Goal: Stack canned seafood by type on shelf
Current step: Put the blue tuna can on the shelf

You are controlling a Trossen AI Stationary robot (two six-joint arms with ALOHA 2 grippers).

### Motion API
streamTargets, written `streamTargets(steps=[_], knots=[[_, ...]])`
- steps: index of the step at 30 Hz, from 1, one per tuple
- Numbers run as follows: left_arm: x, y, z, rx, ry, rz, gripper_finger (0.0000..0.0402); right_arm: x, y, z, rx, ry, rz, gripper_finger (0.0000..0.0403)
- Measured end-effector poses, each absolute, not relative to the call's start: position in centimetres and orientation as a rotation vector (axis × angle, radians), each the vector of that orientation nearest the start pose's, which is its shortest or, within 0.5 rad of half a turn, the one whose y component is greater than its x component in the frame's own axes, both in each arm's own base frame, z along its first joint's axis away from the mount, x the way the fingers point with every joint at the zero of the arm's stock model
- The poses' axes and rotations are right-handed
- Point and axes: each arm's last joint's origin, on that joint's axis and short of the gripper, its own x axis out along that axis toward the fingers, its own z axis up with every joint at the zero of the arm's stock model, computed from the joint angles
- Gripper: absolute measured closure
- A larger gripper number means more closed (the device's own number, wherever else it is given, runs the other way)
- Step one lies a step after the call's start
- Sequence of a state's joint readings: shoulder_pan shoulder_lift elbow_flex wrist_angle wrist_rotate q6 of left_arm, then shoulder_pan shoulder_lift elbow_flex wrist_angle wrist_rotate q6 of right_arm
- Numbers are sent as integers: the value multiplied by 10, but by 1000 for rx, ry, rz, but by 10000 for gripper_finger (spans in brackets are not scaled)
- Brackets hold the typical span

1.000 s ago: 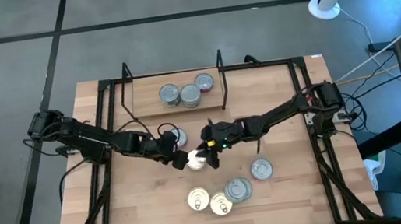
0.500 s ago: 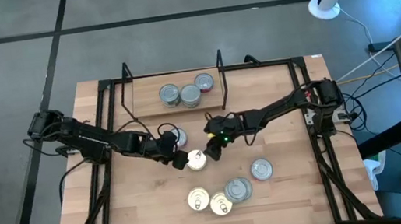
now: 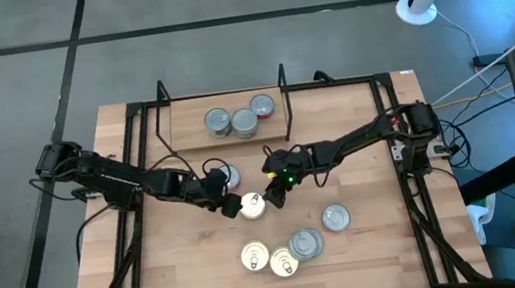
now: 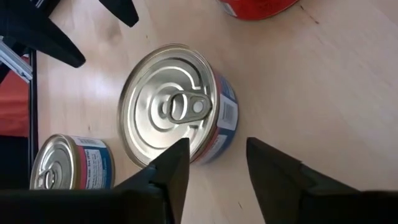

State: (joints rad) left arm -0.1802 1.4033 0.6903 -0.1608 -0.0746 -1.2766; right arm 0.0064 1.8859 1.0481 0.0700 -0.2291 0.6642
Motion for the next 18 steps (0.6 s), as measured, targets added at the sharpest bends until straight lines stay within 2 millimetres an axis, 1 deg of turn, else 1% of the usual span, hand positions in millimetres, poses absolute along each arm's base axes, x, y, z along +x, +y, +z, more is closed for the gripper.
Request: streamTargets(steps=[12, 18], knots=[[258, -45, 174, -1077, 802, 465, 160, 383, 9, 138, 752, 812, -60, 251], [258, -45, 174, -1078, 803, 466, 160, 385, 10, 131, 770, 821, -33, 252]])
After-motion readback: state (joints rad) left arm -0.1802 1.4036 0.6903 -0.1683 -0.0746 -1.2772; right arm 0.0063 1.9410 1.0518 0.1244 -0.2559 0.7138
